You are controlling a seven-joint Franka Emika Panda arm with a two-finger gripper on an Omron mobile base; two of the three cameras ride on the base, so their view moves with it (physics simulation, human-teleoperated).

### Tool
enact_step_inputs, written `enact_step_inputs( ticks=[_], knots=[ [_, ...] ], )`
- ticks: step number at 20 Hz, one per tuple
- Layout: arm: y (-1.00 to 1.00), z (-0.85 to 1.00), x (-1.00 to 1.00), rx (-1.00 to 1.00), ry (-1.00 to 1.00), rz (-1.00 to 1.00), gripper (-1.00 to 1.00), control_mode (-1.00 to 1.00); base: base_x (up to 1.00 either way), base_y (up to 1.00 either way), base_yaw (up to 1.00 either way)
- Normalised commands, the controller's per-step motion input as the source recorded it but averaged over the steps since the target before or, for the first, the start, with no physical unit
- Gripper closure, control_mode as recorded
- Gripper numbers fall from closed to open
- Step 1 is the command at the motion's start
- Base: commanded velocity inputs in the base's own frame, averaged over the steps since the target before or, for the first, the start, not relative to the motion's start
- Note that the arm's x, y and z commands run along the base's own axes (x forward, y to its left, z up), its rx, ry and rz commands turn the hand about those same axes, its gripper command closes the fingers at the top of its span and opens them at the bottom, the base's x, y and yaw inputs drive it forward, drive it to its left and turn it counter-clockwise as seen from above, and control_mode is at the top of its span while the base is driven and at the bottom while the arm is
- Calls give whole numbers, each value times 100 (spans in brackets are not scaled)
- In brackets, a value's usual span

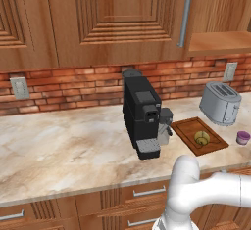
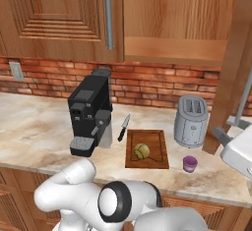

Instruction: Pick the bread, place it on the cutting board, pick the jam, place it on the counter, and close the cabinet.

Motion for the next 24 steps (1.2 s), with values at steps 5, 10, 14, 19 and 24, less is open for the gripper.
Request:
enact_step_inputs(
  ticks=[5,10,14,19,24],
  knots=[
    [18,0,0,0,0,0,-100,-100,0,0,0],
    [19,0,7,0,0,0,-100,-100,0,0,0],
    [18,0,10,0,0,0,-100,-100,0,0,0],
    [17,0,13,0,0,0,-100,-100,0,0,0],
    [17,0,9,0,0,0,-100,-100,0,0,0]
  ],
)
